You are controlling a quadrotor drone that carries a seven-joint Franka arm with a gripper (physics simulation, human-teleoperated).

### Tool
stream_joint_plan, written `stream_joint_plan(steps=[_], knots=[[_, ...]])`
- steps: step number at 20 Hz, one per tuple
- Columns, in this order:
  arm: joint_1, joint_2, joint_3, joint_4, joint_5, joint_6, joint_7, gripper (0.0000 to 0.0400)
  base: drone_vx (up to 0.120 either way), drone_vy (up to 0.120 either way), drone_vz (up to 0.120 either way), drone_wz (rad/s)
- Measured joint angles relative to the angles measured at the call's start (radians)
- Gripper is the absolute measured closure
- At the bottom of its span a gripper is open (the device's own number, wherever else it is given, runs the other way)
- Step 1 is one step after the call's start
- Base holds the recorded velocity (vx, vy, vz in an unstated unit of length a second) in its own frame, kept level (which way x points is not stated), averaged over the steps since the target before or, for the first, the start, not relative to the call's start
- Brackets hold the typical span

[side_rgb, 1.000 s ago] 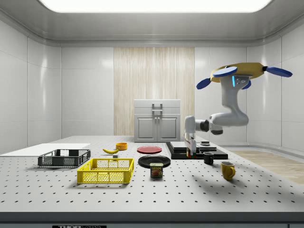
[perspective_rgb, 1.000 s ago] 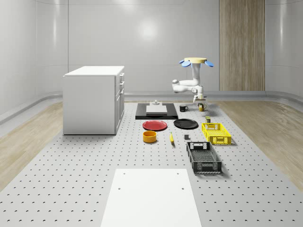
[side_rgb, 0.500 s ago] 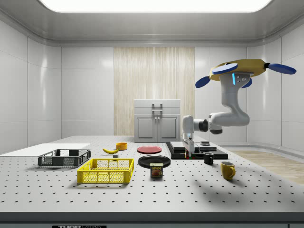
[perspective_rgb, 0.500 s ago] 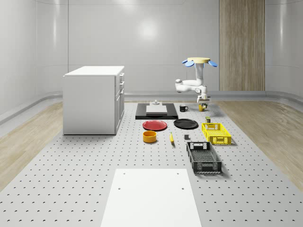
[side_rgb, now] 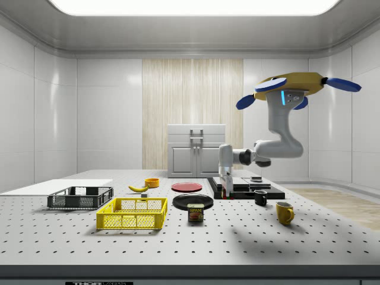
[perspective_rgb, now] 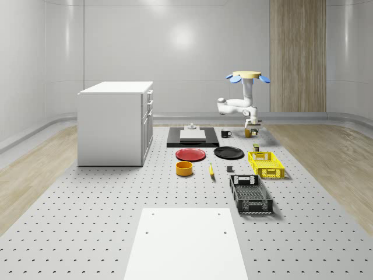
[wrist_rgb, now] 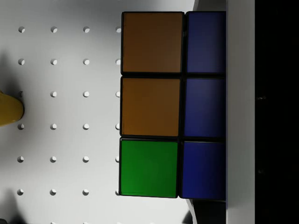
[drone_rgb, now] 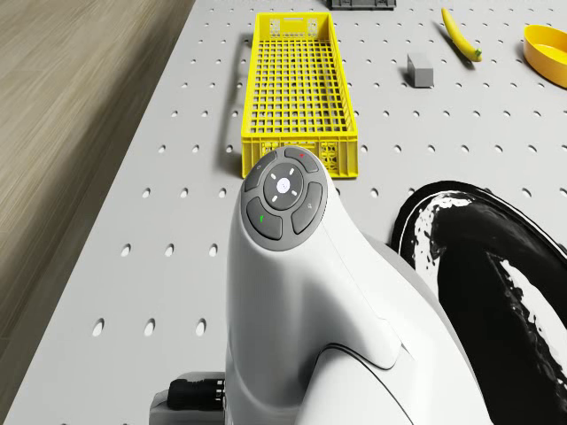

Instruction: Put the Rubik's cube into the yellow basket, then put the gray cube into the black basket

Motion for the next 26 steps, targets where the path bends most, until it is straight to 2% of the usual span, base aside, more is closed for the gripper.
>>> stream_joint_plan(steps=[26], knots=[[-0.010, -0.051, 0.007, 0.002, 0.021, 0.048, 0.008, 0.0079, 0.120, 0.000, 0.000, 0.000]])
